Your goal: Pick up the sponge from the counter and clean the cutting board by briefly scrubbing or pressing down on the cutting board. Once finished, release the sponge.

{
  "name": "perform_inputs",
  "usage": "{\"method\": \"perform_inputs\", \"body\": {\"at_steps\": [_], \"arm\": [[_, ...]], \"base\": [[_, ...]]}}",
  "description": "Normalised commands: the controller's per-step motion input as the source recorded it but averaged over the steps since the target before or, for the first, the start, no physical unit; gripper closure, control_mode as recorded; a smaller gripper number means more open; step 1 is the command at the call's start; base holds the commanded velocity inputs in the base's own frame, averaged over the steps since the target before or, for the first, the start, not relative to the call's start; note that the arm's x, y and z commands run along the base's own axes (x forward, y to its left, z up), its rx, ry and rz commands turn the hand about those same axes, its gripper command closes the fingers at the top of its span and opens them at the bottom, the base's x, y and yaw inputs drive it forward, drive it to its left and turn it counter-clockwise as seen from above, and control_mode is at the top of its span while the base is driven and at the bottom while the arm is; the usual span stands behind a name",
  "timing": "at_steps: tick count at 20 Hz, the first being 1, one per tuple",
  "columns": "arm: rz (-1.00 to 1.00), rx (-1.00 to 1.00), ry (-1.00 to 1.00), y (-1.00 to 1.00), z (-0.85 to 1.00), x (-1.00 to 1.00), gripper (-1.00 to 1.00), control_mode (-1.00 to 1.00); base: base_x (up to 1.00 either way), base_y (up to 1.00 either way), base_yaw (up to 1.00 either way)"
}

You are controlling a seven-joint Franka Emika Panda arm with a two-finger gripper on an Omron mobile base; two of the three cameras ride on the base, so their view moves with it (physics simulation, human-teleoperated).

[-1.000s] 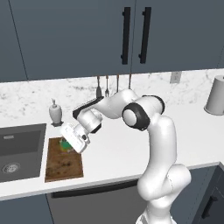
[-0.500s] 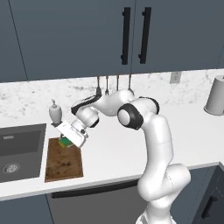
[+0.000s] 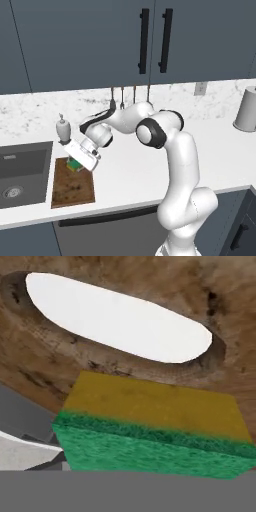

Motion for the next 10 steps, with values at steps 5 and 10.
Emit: {"method": "perform_inputs", "body": {"at_steps": [5, 10], "arm": [[0.00, 0.00, -0.01, 0.00, -0.61, -1.00, 1.00, -1.00], [0.00, 0.00, -0.01, 0.00, -0.61, -1.00, 1.00, -1.00]], "base": [[0.00, 0.00, 0.00], [0.00, 0.00, 0.00]]}}
